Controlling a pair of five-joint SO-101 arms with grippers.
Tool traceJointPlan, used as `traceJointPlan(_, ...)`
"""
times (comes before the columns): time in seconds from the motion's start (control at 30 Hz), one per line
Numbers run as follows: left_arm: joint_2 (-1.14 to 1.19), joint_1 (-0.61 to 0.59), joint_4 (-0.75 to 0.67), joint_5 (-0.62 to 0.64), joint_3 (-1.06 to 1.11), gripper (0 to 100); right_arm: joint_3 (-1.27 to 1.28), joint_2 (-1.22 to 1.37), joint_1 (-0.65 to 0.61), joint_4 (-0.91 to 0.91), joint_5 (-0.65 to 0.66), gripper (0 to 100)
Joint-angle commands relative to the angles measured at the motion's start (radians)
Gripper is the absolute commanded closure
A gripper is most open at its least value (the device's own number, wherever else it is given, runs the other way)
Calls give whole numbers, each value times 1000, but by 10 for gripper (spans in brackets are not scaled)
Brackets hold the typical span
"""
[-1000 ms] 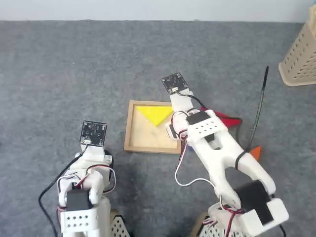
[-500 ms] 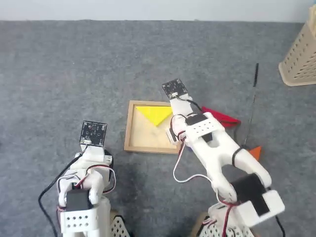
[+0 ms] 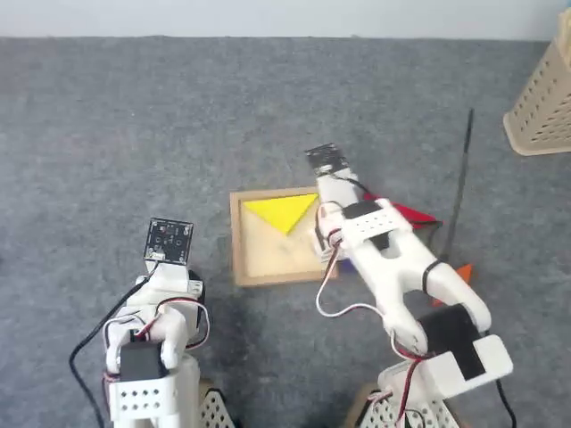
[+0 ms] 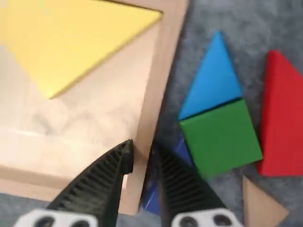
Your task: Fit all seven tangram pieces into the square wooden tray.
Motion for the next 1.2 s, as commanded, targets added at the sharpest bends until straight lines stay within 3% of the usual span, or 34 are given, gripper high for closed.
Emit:
traceJointPlan(0.0,-21,2,0,8,-10,929,-38,-13,54,39,-3,992)
traceJointPlan(0.43,-21,2,0,8,-10,929,83,-303,147,50,-3,992)
traceJointPlan(0.9,-21,2,0,8,-10,929,103,-320,90,51,-2,988)
traceJointPlan(1.17,-21,2,0,8,-10,929,126,-259,-65,15,-2,989)
